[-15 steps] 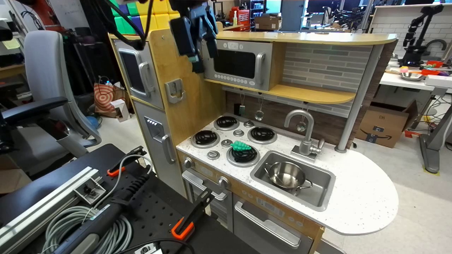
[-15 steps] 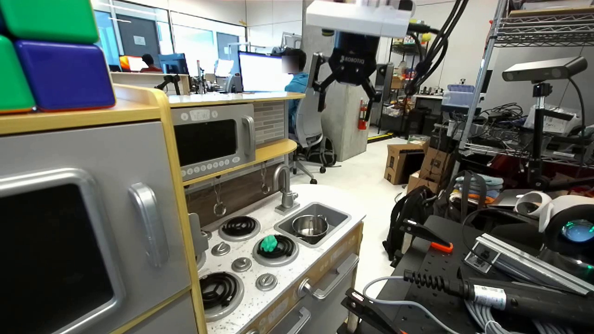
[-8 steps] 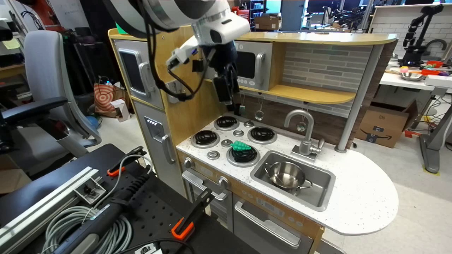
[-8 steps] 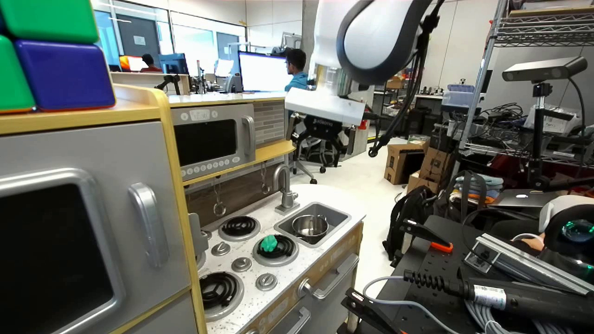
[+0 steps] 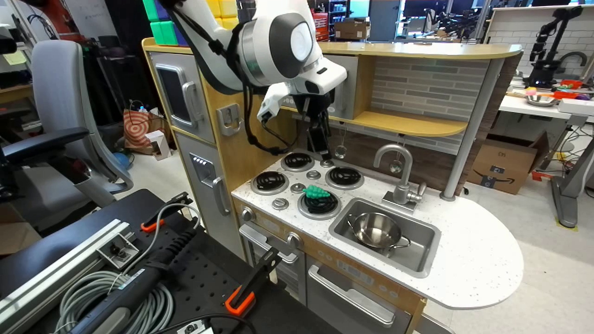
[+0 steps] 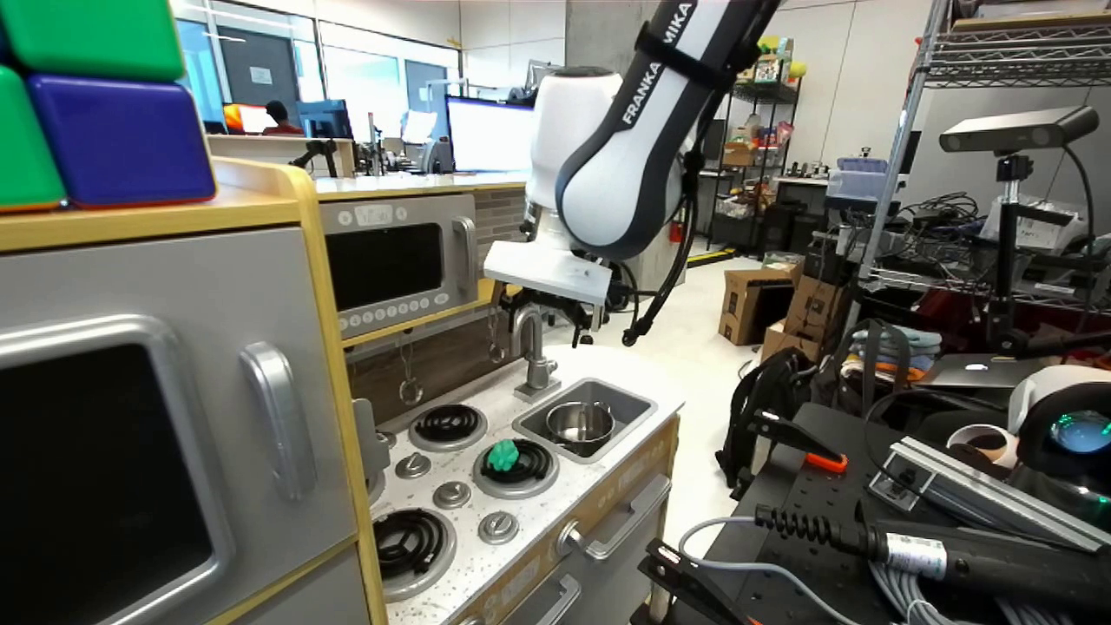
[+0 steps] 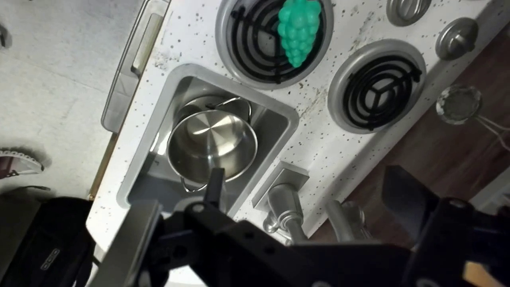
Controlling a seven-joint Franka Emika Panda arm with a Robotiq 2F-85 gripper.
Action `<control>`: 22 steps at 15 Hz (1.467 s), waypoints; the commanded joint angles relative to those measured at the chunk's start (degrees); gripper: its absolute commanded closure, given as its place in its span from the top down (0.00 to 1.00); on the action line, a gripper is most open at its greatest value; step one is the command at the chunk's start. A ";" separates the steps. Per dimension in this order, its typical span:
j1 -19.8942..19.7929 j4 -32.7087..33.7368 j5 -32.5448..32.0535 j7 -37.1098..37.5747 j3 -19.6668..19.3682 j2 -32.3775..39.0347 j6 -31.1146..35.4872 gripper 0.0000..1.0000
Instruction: Put the plastic grapes in the pot in the sink
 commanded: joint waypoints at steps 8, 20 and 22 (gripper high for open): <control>1.66 3.67 18.64 -11.91 3.89 3.09 -2.03 1.00; 0.40 15.90 20.77 -11.18 3.84 11.70 -16.04 1.00; 0.21 19.06 21.70 -11.27 4.20 14.88 -14.64 1.00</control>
